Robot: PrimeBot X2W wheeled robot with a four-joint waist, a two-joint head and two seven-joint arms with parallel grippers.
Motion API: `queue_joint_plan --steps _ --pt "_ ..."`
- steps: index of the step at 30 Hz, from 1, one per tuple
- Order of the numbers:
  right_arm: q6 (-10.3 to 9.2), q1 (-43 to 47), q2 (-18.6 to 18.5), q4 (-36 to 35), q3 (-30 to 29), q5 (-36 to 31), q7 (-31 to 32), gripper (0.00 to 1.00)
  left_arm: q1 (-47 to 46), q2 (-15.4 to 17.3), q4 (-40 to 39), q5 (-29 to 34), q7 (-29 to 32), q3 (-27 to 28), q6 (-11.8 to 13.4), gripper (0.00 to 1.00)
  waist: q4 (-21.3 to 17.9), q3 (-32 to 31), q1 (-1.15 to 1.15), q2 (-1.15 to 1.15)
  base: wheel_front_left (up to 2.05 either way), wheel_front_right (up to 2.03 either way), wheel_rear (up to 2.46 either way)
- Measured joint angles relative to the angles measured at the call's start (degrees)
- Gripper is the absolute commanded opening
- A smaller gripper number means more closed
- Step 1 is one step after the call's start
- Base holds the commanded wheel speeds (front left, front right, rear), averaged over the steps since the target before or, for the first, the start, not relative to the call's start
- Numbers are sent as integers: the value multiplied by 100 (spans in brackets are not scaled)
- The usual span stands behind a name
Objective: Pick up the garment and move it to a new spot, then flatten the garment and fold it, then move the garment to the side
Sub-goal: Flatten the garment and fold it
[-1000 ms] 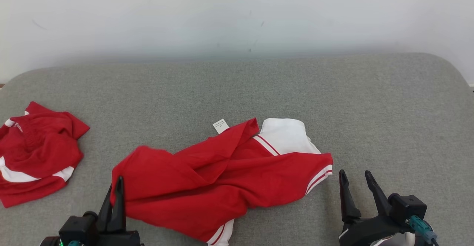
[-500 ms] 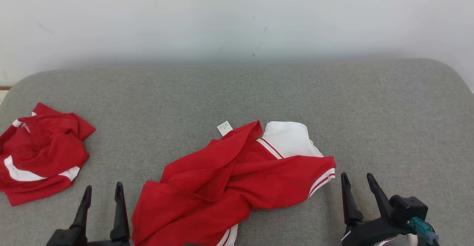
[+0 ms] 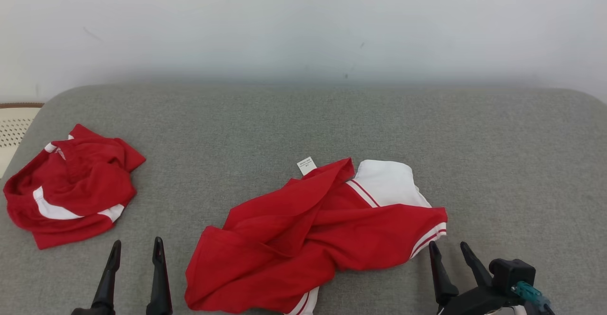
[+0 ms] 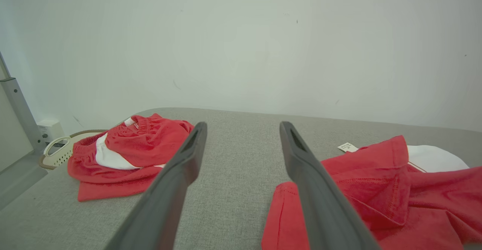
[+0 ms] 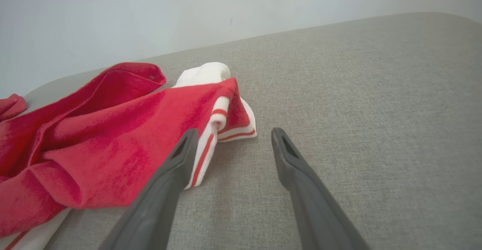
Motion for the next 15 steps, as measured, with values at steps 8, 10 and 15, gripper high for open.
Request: queue_joint_plan --steps 8,10,15 --pt "0 -452 -125 626 285 287 214 100 52 -122 -11 78 0 3 -88 100 191 29 1 0 0 0 0" --pt "0 -596 -168 869 381 343 240 100 49 -140 0 86 0 -12 -105 100 240 38 1 0 0 0 0" --pt "0 -936 -186 1325 680 549 133 0 26 -177 59 94 0 -7 -174 100 372 48 1 0 0 0 0"
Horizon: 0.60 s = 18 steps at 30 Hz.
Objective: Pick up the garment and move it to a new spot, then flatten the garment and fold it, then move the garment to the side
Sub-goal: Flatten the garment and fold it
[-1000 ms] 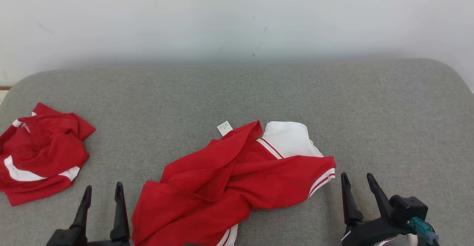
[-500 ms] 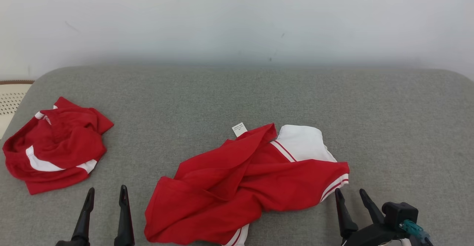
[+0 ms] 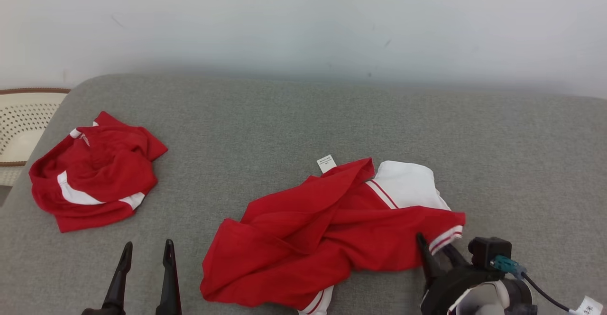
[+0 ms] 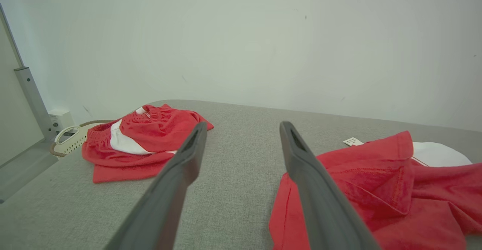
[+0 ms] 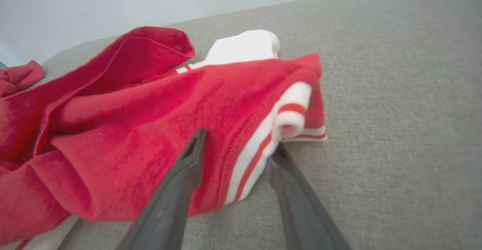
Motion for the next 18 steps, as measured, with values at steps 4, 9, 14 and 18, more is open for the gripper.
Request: queue_joint_plan --steps 4,9,14,18 --pt "0 -253 -83 143 158 127 -203 0 1 -21 27 22 0 33 -25 100 40 -17 0 0 0 0 0" --pt "0 -577 -322 22 308 158 -296 0 35 -46 40 31 0 112 -21 100 -29 -80 0 0 0 0 0" --pt "0 -915 -622 -288 398 163 -226 0 64 -74 53 31 0 140 -26 100 -91 -166 0 0 0 0 0" --pt "0 -1266 -903 -658 441 170 21 0 94 -87 68 31 0 135 -30 100 -127 -261 0 0 0 0 0"
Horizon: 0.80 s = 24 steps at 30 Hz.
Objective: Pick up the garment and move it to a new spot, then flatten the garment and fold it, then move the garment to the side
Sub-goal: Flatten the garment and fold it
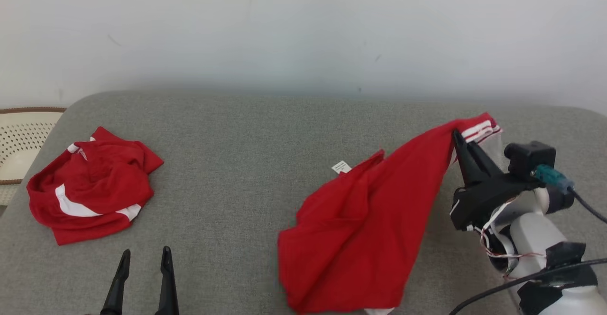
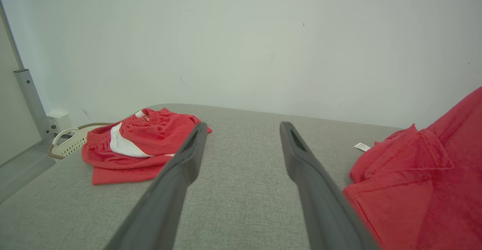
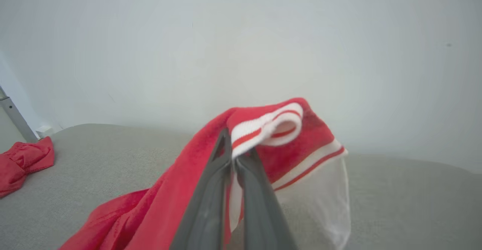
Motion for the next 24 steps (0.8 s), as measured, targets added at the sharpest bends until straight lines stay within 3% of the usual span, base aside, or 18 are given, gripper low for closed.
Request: queue_joint_plan --steps 6,13,24 --pt "0 -413 -271 -303 146 32 428 0 30 -19 22 -16 0 -14 -41 100 91 -76 0 0 0 0 0" --pt "0 -712 -433 -188 241 62 726 0 59 -32 44 -34 0 -67 -53 100 326 -136 0 0 0 0 0" --pt "1 -1213 -133 1106 836 326 661 0 63 -37 118 -36 0 -151 -98 100 707 -105 0 0 0 0 0"
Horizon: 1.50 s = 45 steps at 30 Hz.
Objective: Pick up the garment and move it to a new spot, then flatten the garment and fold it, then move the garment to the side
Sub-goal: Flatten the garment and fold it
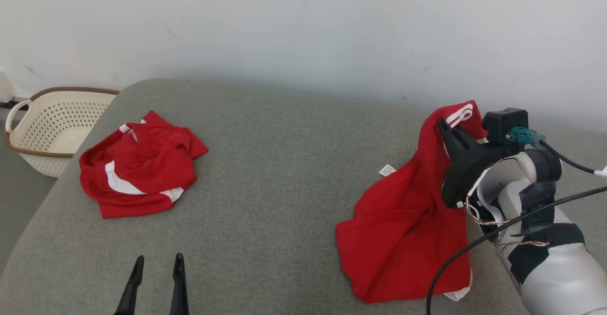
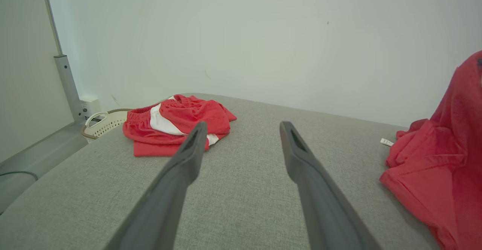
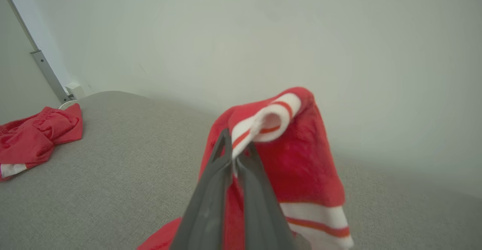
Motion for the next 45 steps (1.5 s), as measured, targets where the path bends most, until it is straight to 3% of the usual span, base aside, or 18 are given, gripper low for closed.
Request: queue_joint_plan --steps 4,5,6,7,16,23,32,39,45 --pt "-1 -256 97 688 174 16 -216 2 -20 -3 46 0 0 -59 -8 100 73 54 0 0 0 0 0" --pt "0 -312 123 845 212 15 -260 40 -22 -2 58 -2 0 -77 -8 100 88 68 0 0 0 0 0" --pt "0 -365 146 976 246 18 -322 97 -28 -2 73 -9 0 -90 -8 100 101 83 0 0 0 0 0" --pt "0 -413 169 1093 270 54 -367 100 -38 -4 81 -10 0 -101 -7 100 110 95 0 0 0 0 0" --pt "0 -448 221 1493 599 533 -642 100 -65 -4 127 -42 0 -71 1 100 -27 112 0 0 0 0 0" --pt "-1 20 120 1023 698 1023 -990 100 -28 -4 112 -63 0 -85 22 100 -261 73 0 0 0 0 0" --pt "0 594 -90 469 1033 1245 -725 100 -20 -5 89 -84 0 -107 25 100 -547 125 0 0 0 0 0" --pt "-1 1007 -113 -25 797 1192 -976 100 -30 -4 89 -98 0 -114 43 100 -664 185 0 0 0 0 0" --pt "0 1842 -110 -1016 212 967 -1137 100 -34 -5 85 -98 0 -119 42 100 -751 234 0 0 0 0 0"
